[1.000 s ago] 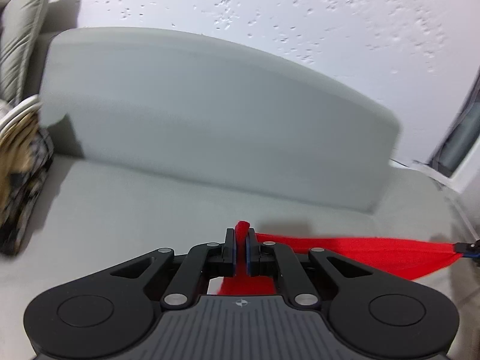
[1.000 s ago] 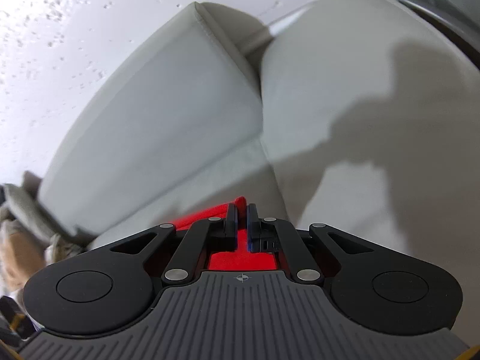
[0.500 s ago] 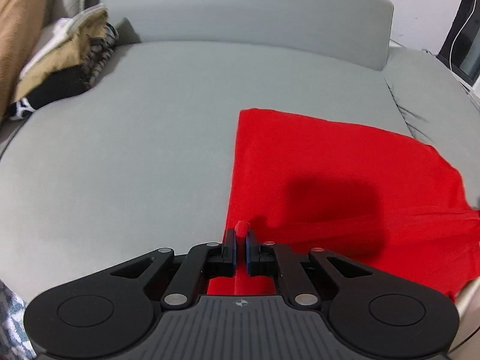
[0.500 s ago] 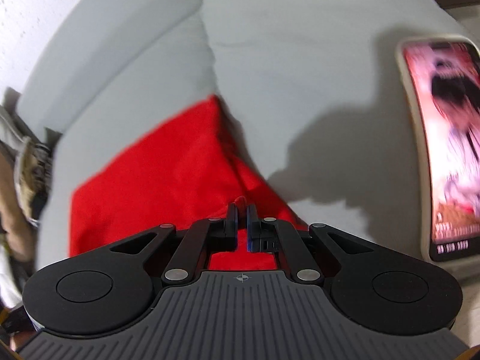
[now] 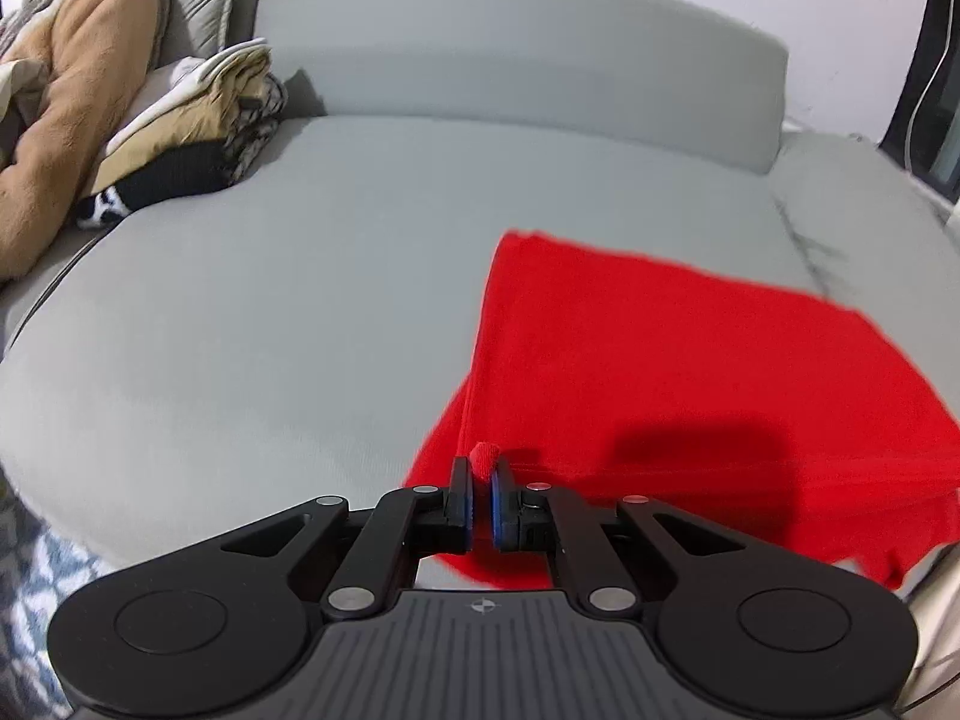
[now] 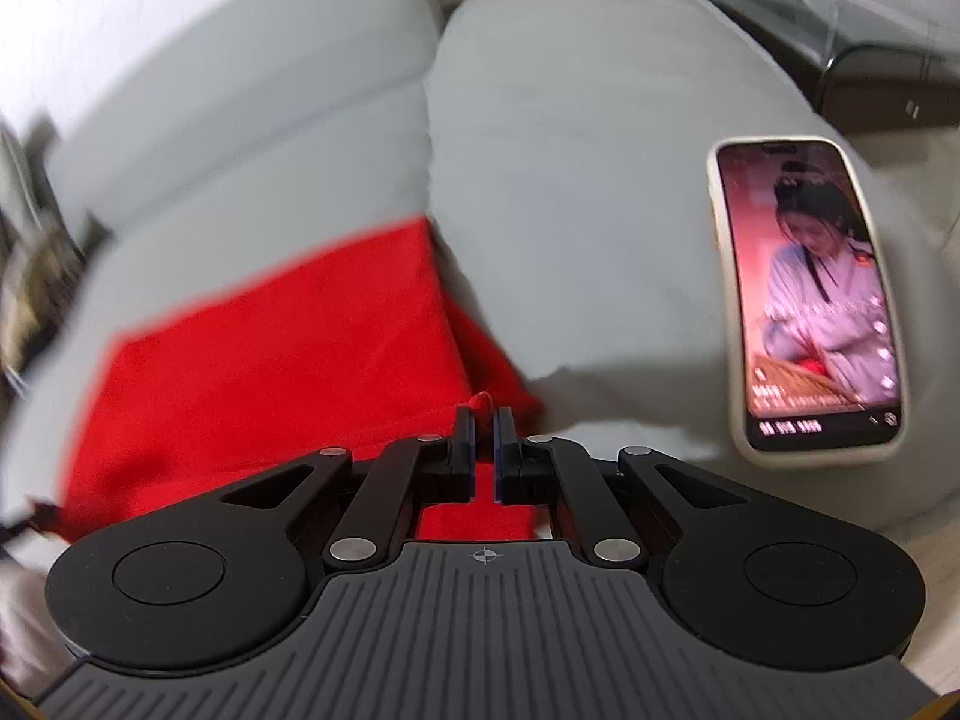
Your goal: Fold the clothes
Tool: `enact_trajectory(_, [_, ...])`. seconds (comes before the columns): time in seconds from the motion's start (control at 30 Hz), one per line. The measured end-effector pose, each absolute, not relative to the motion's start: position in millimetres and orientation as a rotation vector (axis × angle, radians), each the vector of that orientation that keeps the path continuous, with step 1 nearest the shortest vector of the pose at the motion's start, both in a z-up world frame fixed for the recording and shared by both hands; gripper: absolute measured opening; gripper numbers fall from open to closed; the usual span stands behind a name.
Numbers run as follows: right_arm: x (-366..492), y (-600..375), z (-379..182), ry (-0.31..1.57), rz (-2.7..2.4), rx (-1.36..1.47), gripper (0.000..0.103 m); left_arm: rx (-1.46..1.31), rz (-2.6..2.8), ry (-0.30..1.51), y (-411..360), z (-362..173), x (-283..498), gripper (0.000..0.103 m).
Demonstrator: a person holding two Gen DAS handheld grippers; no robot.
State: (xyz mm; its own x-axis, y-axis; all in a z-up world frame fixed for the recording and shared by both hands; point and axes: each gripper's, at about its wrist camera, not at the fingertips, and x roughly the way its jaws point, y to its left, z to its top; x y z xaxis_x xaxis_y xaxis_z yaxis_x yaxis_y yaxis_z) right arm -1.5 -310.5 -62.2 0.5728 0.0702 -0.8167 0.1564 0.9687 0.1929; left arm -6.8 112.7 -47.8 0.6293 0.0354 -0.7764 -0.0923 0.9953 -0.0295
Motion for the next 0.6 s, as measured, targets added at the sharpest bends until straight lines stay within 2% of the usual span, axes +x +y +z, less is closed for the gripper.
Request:
enact_trajectory(0.07, [-3,-302,-65,0.999,-0.046,0.203,0.009,-0.054,0.107,0.893,114,-49,-11,0.017])
enact_trajectory(0.1, [1,-301,-58,1.003,-0.053,0.185,0.023,-0.048,0.123,0.895,115,-47,-14,0.027])
enact_trajectory(0.13, [-6,-300,-54,0.989,-0.067,0.169,0.027,-0.044,0.147,0.89,116,-43,-20,0.037])
enact_trajectory(0.17, [-13,-300,-48,0.967,-0.073,0.162,0.034,-0.038,0.182,0.877,118,-37,-27,0.038])
enact_trajectory(0.2, [-20,-301,-41,0.938,-0.065,0.175,0.037,-0.033,0.211,0.851,119,-30,-34,0.038])
enact_trajectory(0.27, [-30,-305,-30,0.895,-0.039,0.223,0.037,-0.026,0.239,0.767,120,-15,-46,0.032])
enact_trajectory(0.37, [-18,-294,-27,0.917,0.055,0.275,0.036,0.021,0.081,0.664,95,-1,-38,0.029])
enact_trajectory(0.4, [-9,-287,-30,0.933,0.089,0.28,0.036,0.046,0.014,0.669,84,-6,-27,0.03])
enact_trajectory(0.43, [4,-278,-36,0.946,0.114,0.273,0.036,0.071,-0.028,0.694,73,-16,-13,0.036])
enact_trajectory(0.47, [18,-269,-42,0.955,0.127,0.266,0.032,0.096,-0.071,0.718,62,-25,1,0.036])
enact_trajectory(0.5, [30,-262,-51,0.962,0.116,0.254,0.033,0.121,-0.113,0.742,51,-35,14,0.034])
enact_trajectory(0.53, [39,-256,-62,0.979,0.101,0.24,0.033,0.14,-0.149,0.778,44,-44,22,0.024])
enact_trajectory(0.57, [46,-251,-73,1.007,0.089,0.228,0.033,0.152,-0.178,0.829,42,-52,23,0.009])
enact_trajectory(0.6, [46,-246,-82,1.062,0.083,0.224,0.033,0.165,-0.208,0.879,39,-60,24,0.002])
